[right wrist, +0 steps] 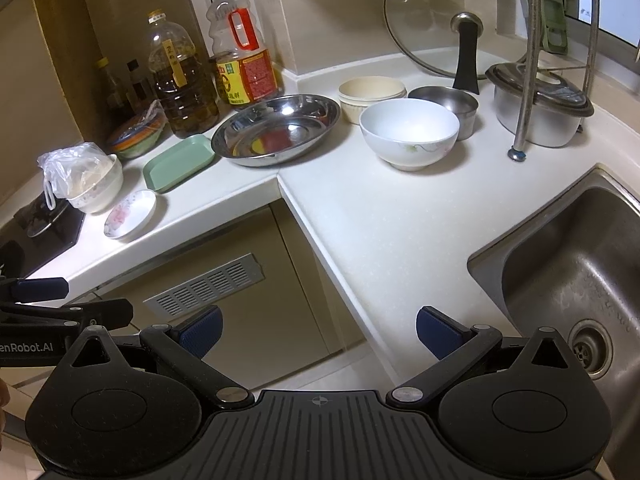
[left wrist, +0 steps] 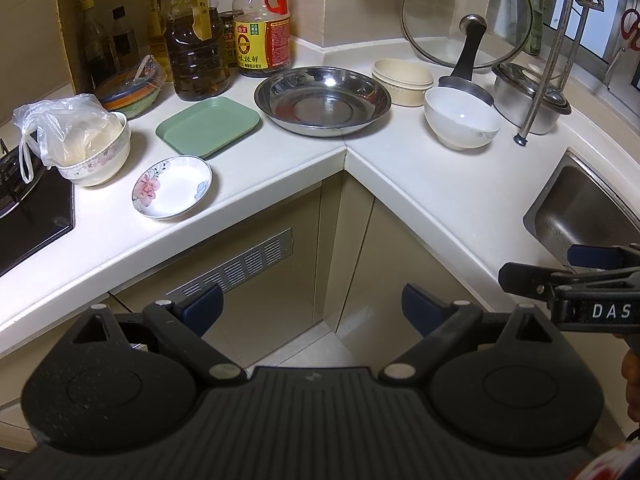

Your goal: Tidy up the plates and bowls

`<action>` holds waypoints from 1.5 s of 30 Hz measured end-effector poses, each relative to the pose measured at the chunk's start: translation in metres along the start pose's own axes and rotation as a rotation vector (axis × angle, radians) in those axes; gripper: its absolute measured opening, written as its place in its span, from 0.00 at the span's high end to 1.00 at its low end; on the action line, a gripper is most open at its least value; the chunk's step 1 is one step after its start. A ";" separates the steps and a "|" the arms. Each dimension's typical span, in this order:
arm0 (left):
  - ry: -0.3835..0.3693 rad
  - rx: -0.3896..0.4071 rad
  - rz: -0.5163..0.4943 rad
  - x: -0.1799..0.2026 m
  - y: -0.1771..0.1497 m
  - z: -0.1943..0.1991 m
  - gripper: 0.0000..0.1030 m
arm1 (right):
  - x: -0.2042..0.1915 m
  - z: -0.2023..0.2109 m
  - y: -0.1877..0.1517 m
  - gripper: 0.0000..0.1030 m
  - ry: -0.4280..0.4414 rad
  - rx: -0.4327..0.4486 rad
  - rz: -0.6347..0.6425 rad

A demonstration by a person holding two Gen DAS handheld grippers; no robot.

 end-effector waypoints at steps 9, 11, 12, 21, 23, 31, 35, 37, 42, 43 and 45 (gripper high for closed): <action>-0.001 0.001 -0.001 0.000 0.000 0.000 0.07 | 0.000 -0.001 0.001 0.00 0.001 0.000 -0.001; -0.001 0.000 -0.001 0.000 0.000 0.000 0.07 | 0.000 -0.001 0.001 0.00 0.000 0.001 0.000; 0.000 0.000 -0.001 0.000 0.000 0.000 0.07 | -0.001 -0.002 0.002 0.00 0.000 0.001 0.000; 0.000 0.000 -0.001 0.000 0.000 0.000 0.07 | 0.000 -0.001 0.001 0.00 0.001 0.001 0.000; 0.000 0.001 -0.001 0.000 0.000 0.000 0.07 | 0.000 -0.001 0.002 0.00 0.002 0.002 0.000; 0.001 0.000 0.000 0.000 0.000 0.000 0.07 | 0.000 -0.001 0.004 0.00 0.004 0.003 0.001; 0.000 0.000 0.000 0.000 0.000 0.000 0.07 | 0.000 -0.002 0.005 0.00 0.005 0.004 0.002; 0.000 0.001 0.000 0.000 0.000 0.000 0.07 | 0.000 -0.002 0.005 0.00 0.005 0.003 0.002; 0.003 0.000 0.004 -0.002 0.005 -0.002 0.07 | 0.000 -0.003 0.005 0.00 0.009 0.006 0.004; 0.004 0.000 0.005 -0.002 0.005 -0.002 0.07 | 0.000 -0.003 0.006 0.00 0.011 0.006 0.006; 0.004 0.000 0.004 -0.002 0.005 -0.002 0.07 | 0.001 -0.003 0.005 0.00 0.013 0.006 0.007</action>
Point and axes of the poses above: each gripper's, at about its wrist camera, not at the fingertips, and z roughly against the way its jaws point, x to its right, y to its top, the point moved 8 cm from there along -z, roughly the way its jaws point, and after that the axes turned 7 degrees about y, right-handed, at the moved point
